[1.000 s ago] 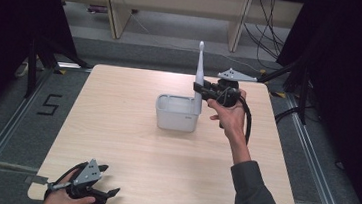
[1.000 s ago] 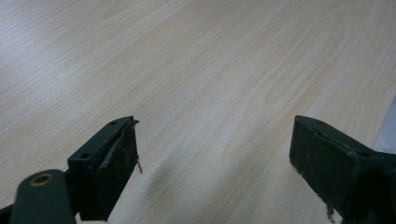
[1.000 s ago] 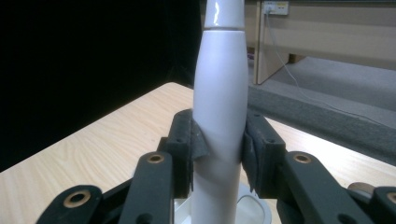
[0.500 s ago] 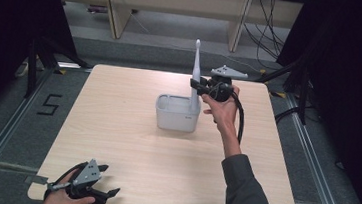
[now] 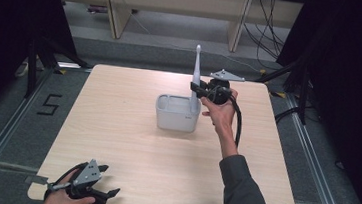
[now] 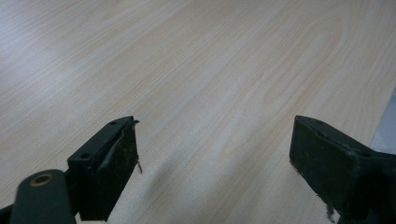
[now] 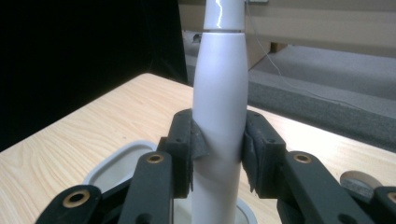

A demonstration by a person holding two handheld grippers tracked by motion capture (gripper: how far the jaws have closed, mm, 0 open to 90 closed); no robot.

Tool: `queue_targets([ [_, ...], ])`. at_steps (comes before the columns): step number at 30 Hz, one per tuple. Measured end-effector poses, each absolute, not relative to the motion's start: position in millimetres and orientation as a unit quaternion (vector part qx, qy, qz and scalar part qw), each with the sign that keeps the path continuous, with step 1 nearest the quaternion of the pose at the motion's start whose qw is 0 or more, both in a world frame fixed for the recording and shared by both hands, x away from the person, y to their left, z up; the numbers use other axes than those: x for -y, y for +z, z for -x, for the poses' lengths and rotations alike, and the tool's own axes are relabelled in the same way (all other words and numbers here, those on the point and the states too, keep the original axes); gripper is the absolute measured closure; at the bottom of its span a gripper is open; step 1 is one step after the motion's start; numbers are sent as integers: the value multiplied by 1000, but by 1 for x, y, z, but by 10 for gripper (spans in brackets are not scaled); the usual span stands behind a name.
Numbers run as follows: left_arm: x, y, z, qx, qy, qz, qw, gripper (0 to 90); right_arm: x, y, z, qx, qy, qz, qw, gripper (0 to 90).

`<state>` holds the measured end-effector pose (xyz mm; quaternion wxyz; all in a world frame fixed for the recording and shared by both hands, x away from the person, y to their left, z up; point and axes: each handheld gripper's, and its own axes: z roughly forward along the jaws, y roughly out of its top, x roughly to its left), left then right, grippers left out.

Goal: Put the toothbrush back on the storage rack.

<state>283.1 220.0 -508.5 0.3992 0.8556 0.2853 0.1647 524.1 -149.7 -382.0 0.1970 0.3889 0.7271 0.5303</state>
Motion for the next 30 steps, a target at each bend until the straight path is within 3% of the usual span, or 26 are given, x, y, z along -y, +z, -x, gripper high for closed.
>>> queue_targets([
  [30,-220,-508,-282,-282,163,-859,396,147,156,-415,-519,-746,497,-398,194,669],
])
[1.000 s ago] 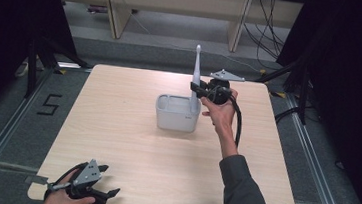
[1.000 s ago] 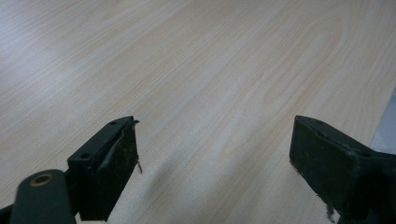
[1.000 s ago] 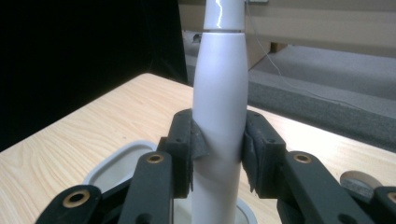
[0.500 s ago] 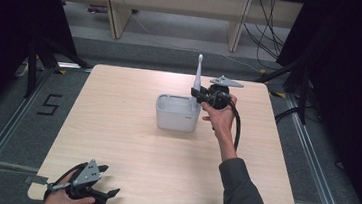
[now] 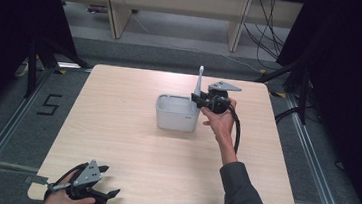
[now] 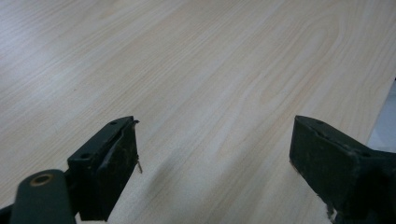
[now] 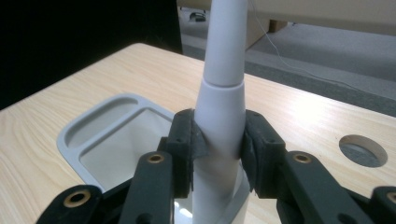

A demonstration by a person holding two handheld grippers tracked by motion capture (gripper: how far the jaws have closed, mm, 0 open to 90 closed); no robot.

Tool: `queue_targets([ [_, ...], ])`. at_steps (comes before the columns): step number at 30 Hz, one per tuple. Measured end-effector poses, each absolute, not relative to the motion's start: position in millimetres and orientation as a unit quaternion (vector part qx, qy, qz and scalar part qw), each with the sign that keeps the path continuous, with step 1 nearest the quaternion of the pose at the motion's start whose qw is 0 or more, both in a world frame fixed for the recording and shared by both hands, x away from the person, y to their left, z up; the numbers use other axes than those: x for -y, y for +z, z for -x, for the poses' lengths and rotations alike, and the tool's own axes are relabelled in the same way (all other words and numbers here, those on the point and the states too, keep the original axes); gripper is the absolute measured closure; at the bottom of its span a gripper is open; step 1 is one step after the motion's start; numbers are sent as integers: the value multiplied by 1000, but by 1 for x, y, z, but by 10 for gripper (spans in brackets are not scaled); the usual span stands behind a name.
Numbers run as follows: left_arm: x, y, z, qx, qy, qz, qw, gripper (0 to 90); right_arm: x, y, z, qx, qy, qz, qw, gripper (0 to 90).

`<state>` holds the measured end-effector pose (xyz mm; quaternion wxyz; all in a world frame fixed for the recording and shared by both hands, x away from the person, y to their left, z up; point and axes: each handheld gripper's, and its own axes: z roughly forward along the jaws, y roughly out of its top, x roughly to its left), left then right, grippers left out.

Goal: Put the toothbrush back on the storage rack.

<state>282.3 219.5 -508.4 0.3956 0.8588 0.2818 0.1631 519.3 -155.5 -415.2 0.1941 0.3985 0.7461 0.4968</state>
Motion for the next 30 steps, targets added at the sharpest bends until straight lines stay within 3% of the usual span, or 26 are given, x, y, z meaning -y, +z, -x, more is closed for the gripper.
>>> queue_targets([
  [21,-218,-509,-281,-281,157,-860,395,147,153,-419,-516,-765,469,-383,219,637],
  [30,-218,-510,-281,-284,156,-859,396,147,160,-420,-511,-751,481,-402,205,393],
])
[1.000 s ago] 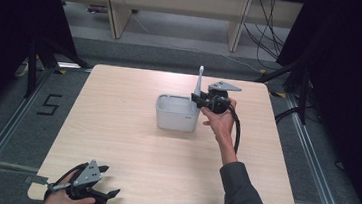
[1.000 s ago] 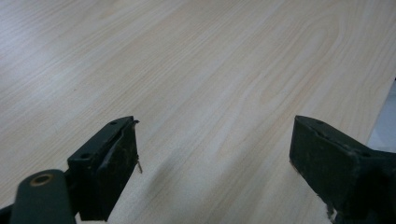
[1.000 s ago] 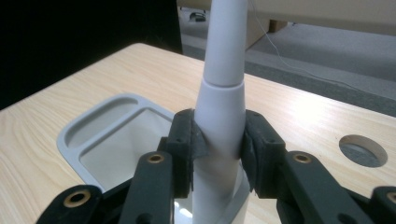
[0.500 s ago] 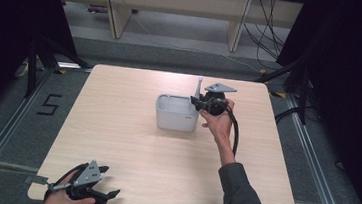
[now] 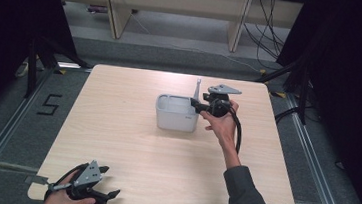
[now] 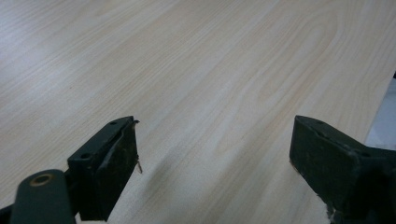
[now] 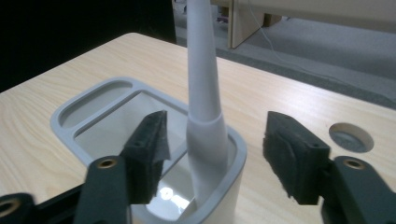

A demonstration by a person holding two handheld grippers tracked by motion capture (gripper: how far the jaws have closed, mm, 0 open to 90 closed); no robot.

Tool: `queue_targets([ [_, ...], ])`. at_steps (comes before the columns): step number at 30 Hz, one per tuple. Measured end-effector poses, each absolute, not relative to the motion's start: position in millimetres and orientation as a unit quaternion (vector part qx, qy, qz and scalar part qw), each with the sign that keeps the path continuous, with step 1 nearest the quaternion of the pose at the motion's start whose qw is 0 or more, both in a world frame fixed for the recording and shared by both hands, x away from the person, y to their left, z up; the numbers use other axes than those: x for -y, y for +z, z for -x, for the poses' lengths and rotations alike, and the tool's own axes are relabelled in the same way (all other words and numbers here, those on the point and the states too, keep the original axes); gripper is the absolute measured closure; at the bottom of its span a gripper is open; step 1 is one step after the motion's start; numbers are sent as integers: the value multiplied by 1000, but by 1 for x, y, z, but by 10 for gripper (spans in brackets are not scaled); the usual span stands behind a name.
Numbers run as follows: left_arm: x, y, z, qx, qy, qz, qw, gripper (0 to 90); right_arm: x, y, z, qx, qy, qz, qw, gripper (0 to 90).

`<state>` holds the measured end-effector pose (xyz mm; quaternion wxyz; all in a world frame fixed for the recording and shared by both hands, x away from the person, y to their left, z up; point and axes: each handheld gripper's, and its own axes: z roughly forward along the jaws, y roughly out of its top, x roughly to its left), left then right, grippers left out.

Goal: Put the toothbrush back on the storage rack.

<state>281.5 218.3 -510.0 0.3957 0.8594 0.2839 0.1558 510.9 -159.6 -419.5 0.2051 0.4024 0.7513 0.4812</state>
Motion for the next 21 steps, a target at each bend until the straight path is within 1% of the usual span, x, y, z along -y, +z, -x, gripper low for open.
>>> queue_targets([
  [1,-219,-510,-282,-283,157,-860,395,147,160,-420,-510,-753,481,-403,197,382],
  [3,-219,-510,-282,-282,159,-860,395,147,163,-421,-507,-753,480,-405,197,366],
  [4,-219,-510,-282,-282,159,-860,394,147,164,-421,-506,-754,482,-398,201,366],
  [8,-220,-509,-283,-275,159,-867,384,147,167,-418,-497,-752,484,-404,194,358],
  [10,-219,-510,-283,-280,160,-862,390,147,168,-417,-494,-749,487,-410,186,358],
  [11,-219,-510,-283,-281,160,-862,390,147,169,-417,-494,-750,489,-401,193,357],
  [14,-220,-510,-283,-277,160,-864,388,147,169,-415,-489,-750,490,-405,182,354],
  [15,-220,-510,-283,-277,161,-864,388,147,170,-414,-488,-750,492,-400,189,354],
  [16,-220,-509,-283,-275,160,-866,385,147,170,-414,-487,-751,489,-404,183,354],
  [17,-220,-509,-283,-275,160,-866,385,147,170,-413,-486,-752,490,-396,193,351],
  [18,-220,-509,-283,-275,160,-866,385,147,170,-412,-483,-750,489,-403,187,348],
  [19,-220,-509,-283,-275,160,-866,385,147,171,-411,-482,-753,487,-397,195,348],
  [20,-220,-509,-283,-276,160,-866,385,147,170,-412,-482,-754,493,-391,190,348],
  [21,-220,-509,-283,-275,160,-866,385,147,171,-411,-479,-752,491,-394,195,347],
])
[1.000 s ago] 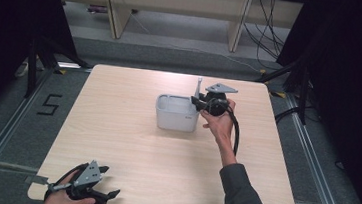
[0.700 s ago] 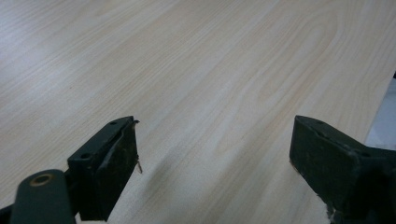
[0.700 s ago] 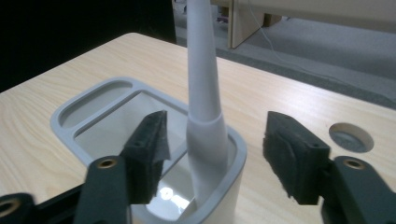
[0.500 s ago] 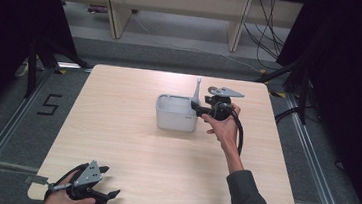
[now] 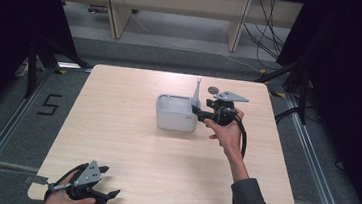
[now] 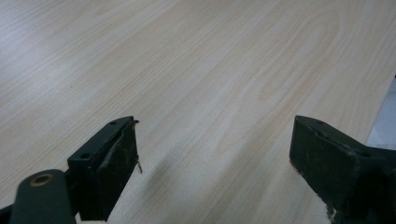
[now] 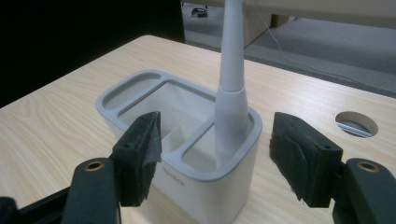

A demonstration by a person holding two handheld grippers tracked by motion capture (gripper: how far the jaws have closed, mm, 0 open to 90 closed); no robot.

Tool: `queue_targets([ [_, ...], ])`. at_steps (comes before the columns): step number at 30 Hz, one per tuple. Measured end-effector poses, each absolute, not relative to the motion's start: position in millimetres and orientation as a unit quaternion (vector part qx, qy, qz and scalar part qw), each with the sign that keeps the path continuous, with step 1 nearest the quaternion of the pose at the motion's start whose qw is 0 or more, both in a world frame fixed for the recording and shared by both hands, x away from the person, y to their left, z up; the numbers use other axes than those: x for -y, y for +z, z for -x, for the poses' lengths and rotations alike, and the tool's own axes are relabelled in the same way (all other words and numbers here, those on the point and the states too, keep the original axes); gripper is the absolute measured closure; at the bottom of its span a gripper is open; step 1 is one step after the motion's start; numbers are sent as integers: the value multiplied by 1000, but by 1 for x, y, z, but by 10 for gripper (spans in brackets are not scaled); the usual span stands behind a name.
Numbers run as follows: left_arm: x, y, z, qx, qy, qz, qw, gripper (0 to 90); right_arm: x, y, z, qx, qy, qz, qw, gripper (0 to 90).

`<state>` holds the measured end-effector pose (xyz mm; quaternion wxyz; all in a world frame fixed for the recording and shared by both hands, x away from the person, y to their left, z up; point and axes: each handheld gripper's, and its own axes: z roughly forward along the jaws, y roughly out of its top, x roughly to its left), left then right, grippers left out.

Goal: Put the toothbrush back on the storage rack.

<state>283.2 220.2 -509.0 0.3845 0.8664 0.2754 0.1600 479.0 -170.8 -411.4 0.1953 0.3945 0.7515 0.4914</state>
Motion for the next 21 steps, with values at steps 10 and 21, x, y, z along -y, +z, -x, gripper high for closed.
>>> queue_targets([
  [10,-220,-509,-283,-277,160,-866,384,147,172,-410,-461,-750,501,-393,181,329],
  [21,-219,-510,-282,-283,161,-860,392,147,169,-410,-444,-762,500,-367,185,296],
])
